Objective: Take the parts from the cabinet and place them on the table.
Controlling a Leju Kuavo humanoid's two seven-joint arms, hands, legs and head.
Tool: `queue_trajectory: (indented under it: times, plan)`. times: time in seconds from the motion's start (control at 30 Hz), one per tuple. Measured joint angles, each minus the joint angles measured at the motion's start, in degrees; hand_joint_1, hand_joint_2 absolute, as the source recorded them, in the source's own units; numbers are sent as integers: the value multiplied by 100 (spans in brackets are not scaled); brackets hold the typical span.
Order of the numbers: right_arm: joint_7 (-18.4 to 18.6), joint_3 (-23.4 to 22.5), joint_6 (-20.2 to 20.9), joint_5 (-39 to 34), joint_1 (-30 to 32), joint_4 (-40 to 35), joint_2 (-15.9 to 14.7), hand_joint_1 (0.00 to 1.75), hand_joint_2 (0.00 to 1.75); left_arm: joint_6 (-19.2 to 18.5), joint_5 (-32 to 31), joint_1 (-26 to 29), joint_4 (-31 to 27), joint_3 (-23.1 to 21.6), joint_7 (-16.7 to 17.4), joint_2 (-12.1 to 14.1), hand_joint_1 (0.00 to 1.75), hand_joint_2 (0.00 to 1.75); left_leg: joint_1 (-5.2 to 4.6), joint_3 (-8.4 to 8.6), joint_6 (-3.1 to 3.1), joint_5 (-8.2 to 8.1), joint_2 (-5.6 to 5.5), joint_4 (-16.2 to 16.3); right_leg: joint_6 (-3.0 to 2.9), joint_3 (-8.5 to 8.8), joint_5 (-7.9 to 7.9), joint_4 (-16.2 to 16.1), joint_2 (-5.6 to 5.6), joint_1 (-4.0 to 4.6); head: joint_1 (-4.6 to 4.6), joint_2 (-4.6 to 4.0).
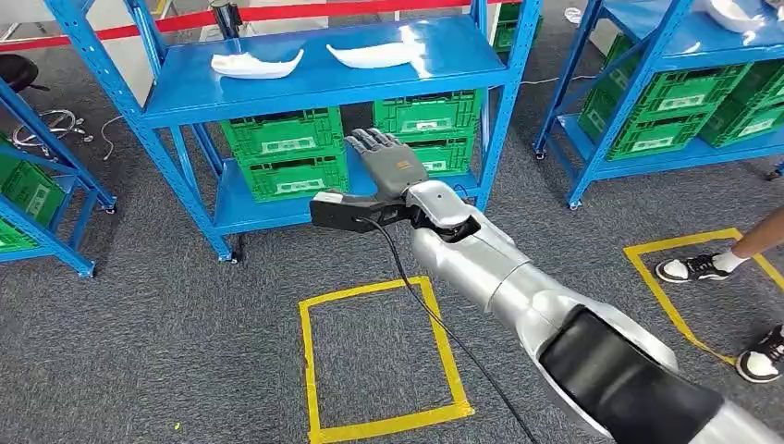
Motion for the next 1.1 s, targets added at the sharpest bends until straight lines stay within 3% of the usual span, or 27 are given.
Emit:
queue_trajectory:
  times: [0.33,0.43,0.47,0.5,0.53,0.6,0.63,0.67,0.7,0.77,0.8,0.83,0.87,0.97,1.0,1.03,1.1]
  plan:
    - [35,35,-59,-48,-9,0,-2,0,0,-26,-15,0,2,-24,-11,20,0,0,-18,-20,31,-16,0,37,23,-7,14,-6,-9,-23,0,0]
    - [77,35,-109,-83,-19,-53,-17,0,0,-26,-15,1,4,-37,-17,33,0,0,-37,-28,87,-6,-2,1,64,-3,32,-43,-20,-34,-2,0]
    - [87,35,-120,-111,-30,-100,-32,0,0,-26,-15,3,0,-39,-17,28,0,0,49,30,122,56,-6,-109,88,-20,6,-37,-9,-4,0,0]
    - [94,35,-147,-118,-48,-114,-92,0,0,-28,-15,6,0,-42,-26,24,0,0,56,65,137,71,-3,-166,125,-75,-60,90,78,-20,2,-2]
    - [92,35,-160,-118,-54,-131,-105,0,0,-35,-15,-5,0,-42,-28,24,0,0,69,62,158,82,4,-173,154,-243,-224,410,121,-39,7,0]
    - [87,37,-184,-116,16,-144,-195,0,0,-39,-15,-15,0,-44,-35,22,0,0,93,61,161,71,-14,-171,215,-716,-537,1281,144,-93,7,0]
    - [87,37,-195,-114,78,-144,-236,0,0,-41,-15,-11,0,-46,-39,15,0,0,109,61,145,57,-43,-166,246,-950,-611,1644,146,-125,7,0]
    - [90,37,-199,-114,123,-144,-265,0,0,-42,-15,-2,0,-46,-39,15,0,0,133,65,120,42,-69,-153,274,-1044,-516,1694,146,-159,7,0]
    - [90,37,-208,-113,143,-146,-297,0,0,-44,-15,6,0,-48,-42,11,0,0,162,74,77,14,-89,-130,306,-990,-284,1460,145,-192,7,0]
    - [79,37,-221,-107,141,-173,-324,0,0,-57,-15,2,0,-52,-44,0,0,0,227,96,-12,-79,-110,-41,387,-599,318,491,144,-270,7,0]
    - [76,37,-225,-107,158,-184,-348,0,0,-70,-17,-3,0,-59,-46,2,0,0,237,88,-82,-142,-110,9,450,-464,315,198,172,-294,4,0]
    - [55,46,-234,-107,151,-190,-354,0,0,-87,-33,-33,9,-74,-46,48,0,0,195,36,-149,-186,-128,74,414,-427,222,128,215,-252,35,0]
    - [35,55,-243,-107,181,-199,-356,0,0,-103,-44,-37,0,-94,-48,26,0,0,195,35,-179,-189,-135,33,291,-455,197,186,206,-249,20,0]
    - [48,57,-348,-107,252,-228,-404,0,0,-111,-74,-38,-15,-129,-52,9,0,0,236,129,-289,-231,-133,-47,122,-411,128,180,201,-237,4,0]
    - [94,55,-382,-94,267,-293,-419,0,0,-111,-79,-36,-17,-140,-57,13,0,0,230,90,-285,-237,-44,64,66,-351,102,164,202,-238,-4,0]
    - [111,55,-411,-59,269,-335,-435,0,0,-111,-83,-51,-17,-142,-68,15,0,0,218,-63,-271,-317,11,366,22,-296,69,160,201,-231,-18,0]
    - [140,52,-420,2,343,-398,-477,0,0,-109,-83,-63,-17,-155,-68,17,0,0,166,-704,-247,-579,17,1366,-34,-180,-29,157,194,-192,-26,0]
